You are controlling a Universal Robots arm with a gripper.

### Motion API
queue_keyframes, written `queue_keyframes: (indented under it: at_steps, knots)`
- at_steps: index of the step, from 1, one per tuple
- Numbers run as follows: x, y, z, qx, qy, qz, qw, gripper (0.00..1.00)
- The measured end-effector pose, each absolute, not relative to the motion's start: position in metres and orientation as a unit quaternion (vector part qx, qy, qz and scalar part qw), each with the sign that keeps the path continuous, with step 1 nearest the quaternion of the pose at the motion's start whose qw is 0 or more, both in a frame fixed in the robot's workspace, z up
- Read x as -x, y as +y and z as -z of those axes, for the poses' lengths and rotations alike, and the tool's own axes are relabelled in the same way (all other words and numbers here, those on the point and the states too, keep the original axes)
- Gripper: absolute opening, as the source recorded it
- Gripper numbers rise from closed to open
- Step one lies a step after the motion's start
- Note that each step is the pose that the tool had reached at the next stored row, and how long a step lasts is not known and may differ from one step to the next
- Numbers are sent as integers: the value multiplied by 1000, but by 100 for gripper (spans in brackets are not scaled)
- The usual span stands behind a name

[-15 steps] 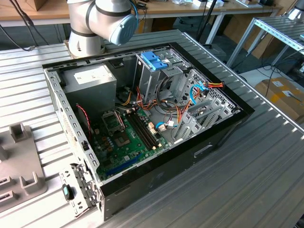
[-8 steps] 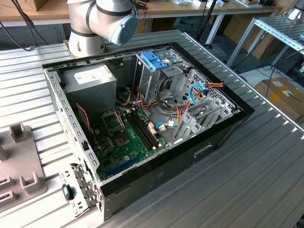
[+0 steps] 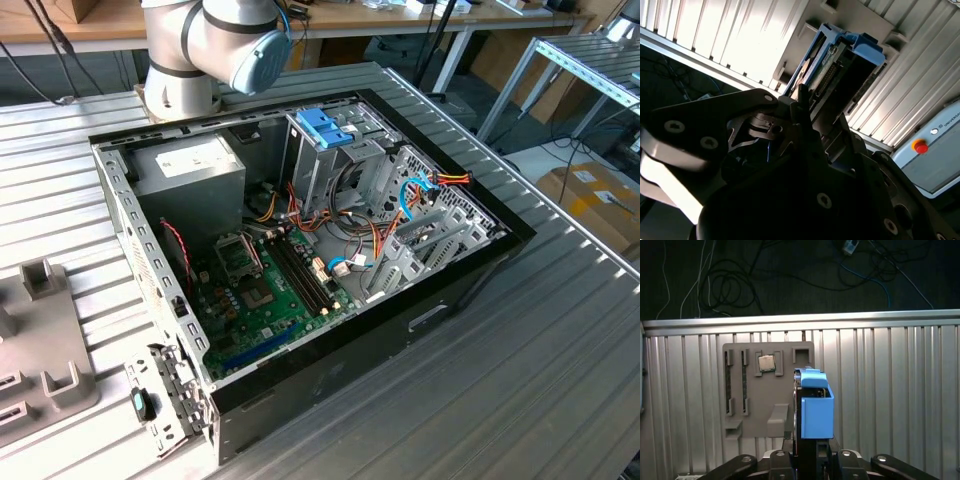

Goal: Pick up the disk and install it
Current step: 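Pick up the disk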

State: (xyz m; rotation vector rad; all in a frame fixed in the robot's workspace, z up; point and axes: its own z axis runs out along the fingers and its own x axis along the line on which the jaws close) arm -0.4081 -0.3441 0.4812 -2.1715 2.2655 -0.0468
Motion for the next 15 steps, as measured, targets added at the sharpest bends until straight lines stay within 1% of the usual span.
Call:
queue_keyframes:
  at_steps: [15]
  knots:
    - [401, -344, -481, 692, 722, 15, 2, 35]
